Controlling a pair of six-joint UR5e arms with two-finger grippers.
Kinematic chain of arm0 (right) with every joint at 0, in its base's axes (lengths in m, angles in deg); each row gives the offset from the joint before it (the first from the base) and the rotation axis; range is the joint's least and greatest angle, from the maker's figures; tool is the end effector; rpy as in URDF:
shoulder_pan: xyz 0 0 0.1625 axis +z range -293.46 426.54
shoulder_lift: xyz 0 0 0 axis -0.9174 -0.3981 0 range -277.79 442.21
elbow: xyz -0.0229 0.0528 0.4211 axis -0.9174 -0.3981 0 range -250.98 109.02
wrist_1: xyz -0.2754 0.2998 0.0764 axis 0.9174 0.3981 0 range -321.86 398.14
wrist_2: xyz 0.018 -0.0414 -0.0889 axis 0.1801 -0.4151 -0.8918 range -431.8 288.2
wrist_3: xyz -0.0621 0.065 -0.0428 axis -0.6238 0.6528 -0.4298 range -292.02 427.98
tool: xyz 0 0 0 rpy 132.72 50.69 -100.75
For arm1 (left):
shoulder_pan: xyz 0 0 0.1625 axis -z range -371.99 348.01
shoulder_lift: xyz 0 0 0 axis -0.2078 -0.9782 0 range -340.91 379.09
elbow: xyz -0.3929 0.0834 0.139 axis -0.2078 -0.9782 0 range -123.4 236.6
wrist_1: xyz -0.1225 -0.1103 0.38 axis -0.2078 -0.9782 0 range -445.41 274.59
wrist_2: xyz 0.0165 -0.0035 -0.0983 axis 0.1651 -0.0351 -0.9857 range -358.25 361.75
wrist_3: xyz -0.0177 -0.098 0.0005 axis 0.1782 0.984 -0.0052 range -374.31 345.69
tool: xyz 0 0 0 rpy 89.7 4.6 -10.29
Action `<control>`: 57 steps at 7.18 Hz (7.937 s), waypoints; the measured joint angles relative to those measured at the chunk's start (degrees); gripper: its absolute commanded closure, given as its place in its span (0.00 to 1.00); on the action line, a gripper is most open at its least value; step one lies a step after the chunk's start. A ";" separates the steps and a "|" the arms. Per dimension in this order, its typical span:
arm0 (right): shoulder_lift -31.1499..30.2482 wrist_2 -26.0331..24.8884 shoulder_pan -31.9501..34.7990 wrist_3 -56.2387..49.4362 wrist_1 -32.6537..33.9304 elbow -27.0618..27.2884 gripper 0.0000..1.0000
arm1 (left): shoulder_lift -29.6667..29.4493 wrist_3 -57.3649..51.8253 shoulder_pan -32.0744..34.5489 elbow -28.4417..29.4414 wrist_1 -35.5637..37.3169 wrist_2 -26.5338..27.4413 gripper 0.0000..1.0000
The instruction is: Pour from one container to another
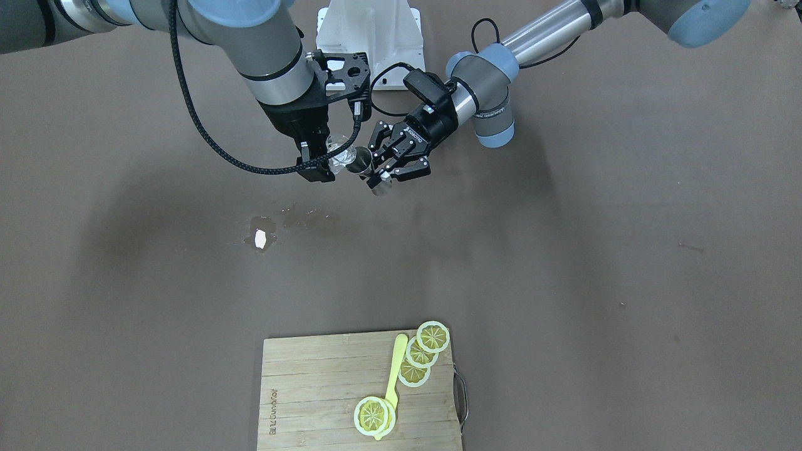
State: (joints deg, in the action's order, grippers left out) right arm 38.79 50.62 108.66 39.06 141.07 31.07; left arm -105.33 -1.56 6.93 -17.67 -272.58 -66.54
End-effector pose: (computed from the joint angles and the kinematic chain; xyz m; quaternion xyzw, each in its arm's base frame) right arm -0.4231 -0.4902 0.1072 0.3253 -0.3151 -0.6346 0.6262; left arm 0.5611 -0.3723 0.2573 0.6861 0.4816 0.1147 0.5331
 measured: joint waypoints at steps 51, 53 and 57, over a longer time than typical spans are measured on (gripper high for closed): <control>-26.58 24.10 22.39 -10.06 -24.22 6.02 1.00 | -0.84 -0.37 9.52 0.72 2.83 1.12 1.00; -28.35 28.12 24.42 -10.10 -30.28 1.55 1.00 | 0.98 -0.61 11.92 0.60 2.98 0.14 1.00; -30.00 32.13 25.51 -9.19 -40.91 -7.29 1.00 | 4.24 -0.71 18.11 1.68 3.61 -4.55 1.00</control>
State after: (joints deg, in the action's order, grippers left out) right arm 8.79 82.75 134.17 29.87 100.16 23.78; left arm -101.09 -2.27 25.05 -15.99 -268.97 -71.09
